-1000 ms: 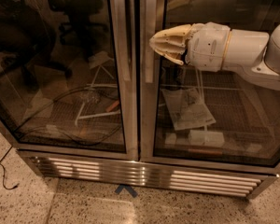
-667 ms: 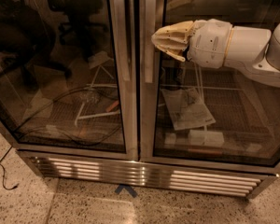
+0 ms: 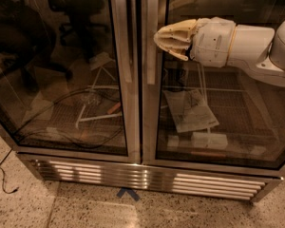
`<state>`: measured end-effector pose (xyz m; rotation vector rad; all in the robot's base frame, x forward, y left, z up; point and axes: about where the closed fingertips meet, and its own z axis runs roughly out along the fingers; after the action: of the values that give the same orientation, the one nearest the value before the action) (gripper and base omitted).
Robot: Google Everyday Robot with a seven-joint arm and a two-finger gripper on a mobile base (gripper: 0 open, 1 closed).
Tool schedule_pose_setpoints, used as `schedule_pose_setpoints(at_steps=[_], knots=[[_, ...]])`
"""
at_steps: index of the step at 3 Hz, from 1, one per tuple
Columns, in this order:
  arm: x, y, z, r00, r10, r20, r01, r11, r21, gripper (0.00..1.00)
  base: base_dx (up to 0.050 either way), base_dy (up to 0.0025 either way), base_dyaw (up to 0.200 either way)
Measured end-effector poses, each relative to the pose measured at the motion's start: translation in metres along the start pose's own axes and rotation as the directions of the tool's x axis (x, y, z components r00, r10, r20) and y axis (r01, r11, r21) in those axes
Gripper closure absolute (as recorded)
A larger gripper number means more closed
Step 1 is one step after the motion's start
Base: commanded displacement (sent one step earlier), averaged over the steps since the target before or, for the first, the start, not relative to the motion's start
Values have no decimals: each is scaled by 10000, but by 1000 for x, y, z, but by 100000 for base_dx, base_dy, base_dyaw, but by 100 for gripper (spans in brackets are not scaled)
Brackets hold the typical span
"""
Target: Pick orange can from top drawer and place on counter
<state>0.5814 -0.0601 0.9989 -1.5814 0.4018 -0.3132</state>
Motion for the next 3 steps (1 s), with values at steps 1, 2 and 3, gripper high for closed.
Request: schedule_pose_setpoints(at_steps=[1, 2, 3], knots=[[31, -12, -7, 9998, -100, -154, 104, 9996, 258, 100, 0, 0, 0], [32, -12, -7, 9998, -100, -152, 104, 9996, 262, 100, 0, 0, 0], [33, -15, 8, 9984, 195, 528, -225, 9981, 565, 100, 0, 0, 0]])
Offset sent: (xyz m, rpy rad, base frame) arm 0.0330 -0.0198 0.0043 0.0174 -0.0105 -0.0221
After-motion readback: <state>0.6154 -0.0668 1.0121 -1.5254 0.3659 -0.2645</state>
